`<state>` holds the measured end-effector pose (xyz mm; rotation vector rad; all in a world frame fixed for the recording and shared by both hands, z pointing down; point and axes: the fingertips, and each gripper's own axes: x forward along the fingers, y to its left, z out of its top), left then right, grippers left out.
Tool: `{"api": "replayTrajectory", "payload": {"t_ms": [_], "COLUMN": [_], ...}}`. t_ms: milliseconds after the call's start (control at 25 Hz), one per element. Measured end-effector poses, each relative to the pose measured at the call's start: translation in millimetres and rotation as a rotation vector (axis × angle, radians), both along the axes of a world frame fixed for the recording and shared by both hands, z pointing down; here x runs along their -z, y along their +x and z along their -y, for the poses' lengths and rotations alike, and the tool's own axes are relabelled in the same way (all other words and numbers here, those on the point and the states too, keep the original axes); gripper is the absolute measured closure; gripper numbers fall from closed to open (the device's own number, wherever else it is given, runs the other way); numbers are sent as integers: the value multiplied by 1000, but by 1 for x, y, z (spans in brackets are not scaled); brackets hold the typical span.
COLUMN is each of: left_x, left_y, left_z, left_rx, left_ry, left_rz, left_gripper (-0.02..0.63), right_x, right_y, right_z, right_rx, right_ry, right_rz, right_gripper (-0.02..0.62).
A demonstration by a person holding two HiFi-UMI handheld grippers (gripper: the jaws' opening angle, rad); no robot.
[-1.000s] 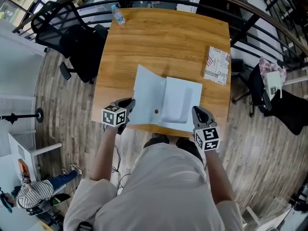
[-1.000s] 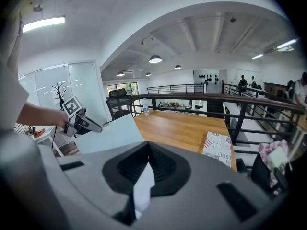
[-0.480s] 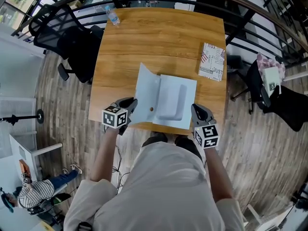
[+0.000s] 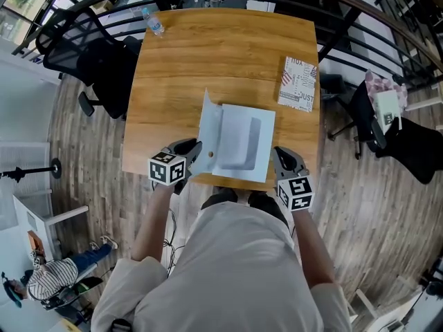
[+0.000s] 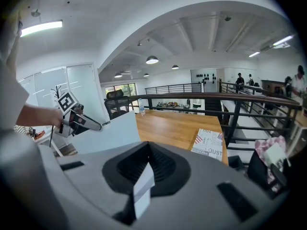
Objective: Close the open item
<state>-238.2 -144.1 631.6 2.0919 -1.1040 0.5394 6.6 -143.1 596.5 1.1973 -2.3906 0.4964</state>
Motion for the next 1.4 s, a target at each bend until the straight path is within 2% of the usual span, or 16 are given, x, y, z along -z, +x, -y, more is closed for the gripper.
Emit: {"api": "replayTrajectory", "payload": {"t_ms": [440,920,1400], "left_x": [-1,-9,-30], "left_y": [35,89,139], "left_z": [-1,-3,-9], "left_rx": [10,-8,-38], "left_ry": [7,4,-1], "left_rz": [-5,-16,14], "left_gripper": [531,512,496], "right_x": [-6,-13,-24], "right_y": [25,45,74], "right_z": [-5,-4,-6], "right_rx": [-16,-7,-5], "right_ry": [-12,-28,-44], "right_rz": [5,15,19], "right_gripper": [594,594,594]}}
